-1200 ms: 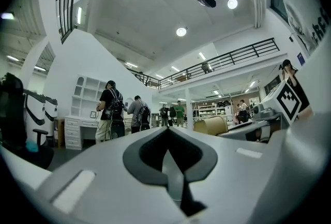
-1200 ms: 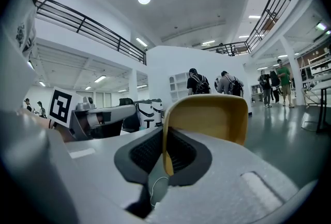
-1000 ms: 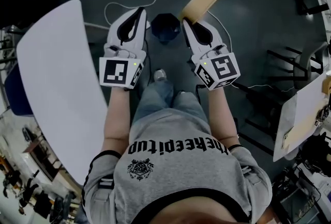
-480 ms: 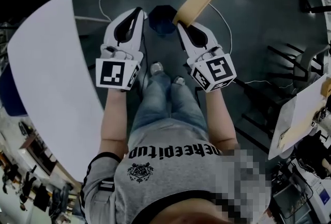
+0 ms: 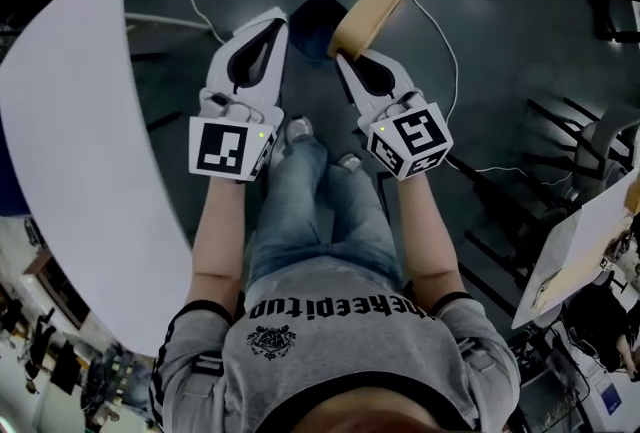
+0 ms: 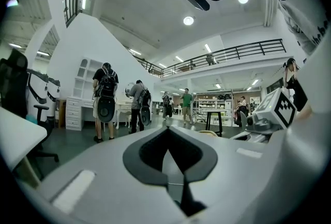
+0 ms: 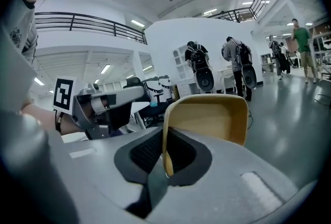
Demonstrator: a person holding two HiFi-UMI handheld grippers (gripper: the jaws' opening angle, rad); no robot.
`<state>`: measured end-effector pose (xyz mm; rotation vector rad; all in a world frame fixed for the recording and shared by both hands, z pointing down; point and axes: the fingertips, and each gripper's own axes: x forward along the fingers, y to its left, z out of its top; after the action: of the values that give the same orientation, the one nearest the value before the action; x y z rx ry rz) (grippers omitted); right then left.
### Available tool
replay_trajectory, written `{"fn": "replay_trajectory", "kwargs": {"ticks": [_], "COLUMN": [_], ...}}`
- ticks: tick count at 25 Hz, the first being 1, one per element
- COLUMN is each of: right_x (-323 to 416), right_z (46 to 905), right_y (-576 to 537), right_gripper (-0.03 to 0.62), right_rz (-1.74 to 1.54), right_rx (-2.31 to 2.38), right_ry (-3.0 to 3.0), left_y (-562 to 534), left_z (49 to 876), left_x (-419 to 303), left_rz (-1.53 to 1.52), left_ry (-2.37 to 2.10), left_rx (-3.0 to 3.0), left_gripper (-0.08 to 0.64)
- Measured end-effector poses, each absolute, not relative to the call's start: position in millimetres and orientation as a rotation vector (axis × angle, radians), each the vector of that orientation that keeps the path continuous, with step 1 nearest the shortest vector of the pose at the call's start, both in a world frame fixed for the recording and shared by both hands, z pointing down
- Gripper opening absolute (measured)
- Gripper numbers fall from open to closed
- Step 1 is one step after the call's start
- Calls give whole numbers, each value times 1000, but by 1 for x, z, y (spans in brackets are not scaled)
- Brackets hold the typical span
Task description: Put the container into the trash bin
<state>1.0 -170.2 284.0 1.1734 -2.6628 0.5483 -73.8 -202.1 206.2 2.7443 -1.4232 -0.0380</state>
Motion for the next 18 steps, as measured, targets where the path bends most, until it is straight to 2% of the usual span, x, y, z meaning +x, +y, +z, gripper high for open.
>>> {"fn": "replay_trajectory", "kwargs": {"ticks": [18], "right_x": [-11], "right_z": [472], "right_y": [-178], "right_gripper": [17], "right_rz": [673], "right_rx": [857], "right_ry": [-2691], "left_y": [-210], "left_z": [370], "left_x": [-76], "left_rz": [-33], "left_ry": [-1540], "left_rx": [2730], "left_gripper": [20]}}
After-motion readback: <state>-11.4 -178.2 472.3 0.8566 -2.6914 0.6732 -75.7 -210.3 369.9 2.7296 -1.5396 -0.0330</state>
